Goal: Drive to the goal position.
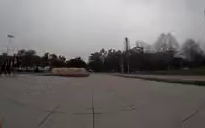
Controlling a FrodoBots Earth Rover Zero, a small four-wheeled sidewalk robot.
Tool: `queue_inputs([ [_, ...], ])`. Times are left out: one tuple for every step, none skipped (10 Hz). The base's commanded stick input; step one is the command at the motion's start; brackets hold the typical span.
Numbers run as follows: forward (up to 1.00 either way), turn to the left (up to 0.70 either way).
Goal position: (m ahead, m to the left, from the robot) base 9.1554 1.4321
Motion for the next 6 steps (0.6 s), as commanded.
queue_inputs([
  [0.70, -0.01],
  [0.70, -0.01],
  [0.70, -0.01],
  [0.70, -0.01],
  [0.70, -0.01],
  [0.70, -0.01],
])
